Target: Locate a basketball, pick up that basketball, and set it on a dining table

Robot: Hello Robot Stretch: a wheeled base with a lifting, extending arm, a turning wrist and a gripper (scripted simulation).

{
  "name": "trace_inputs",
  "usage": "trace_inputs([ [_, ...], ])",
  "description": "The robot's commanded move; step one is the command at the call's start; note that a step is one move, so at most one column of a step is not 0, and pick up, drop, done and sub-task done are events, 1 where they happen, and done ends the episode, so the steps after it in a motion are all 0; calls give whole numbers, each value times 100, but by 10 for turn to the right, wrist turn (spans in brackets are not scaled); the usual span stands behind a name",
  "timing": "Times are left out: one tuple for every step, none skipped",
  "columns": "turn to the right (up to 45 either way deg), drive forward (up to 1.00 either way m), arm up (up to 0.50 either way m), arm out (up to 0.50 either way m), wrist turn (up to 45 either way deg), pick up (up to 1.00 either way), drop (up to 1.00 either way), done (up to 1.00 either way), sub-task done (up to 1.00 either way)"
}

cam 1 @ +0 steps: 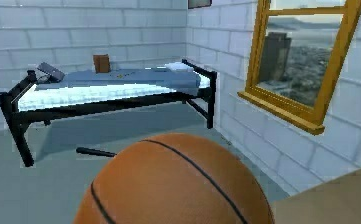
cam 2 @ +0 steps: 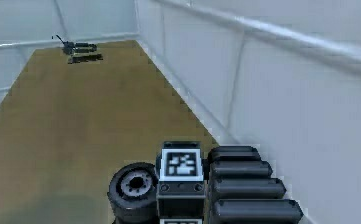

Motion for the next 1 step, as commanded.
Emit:
trace_inputs([
  [-450, 0, 0, 0, 0, 0, 0, 0, 0],
])
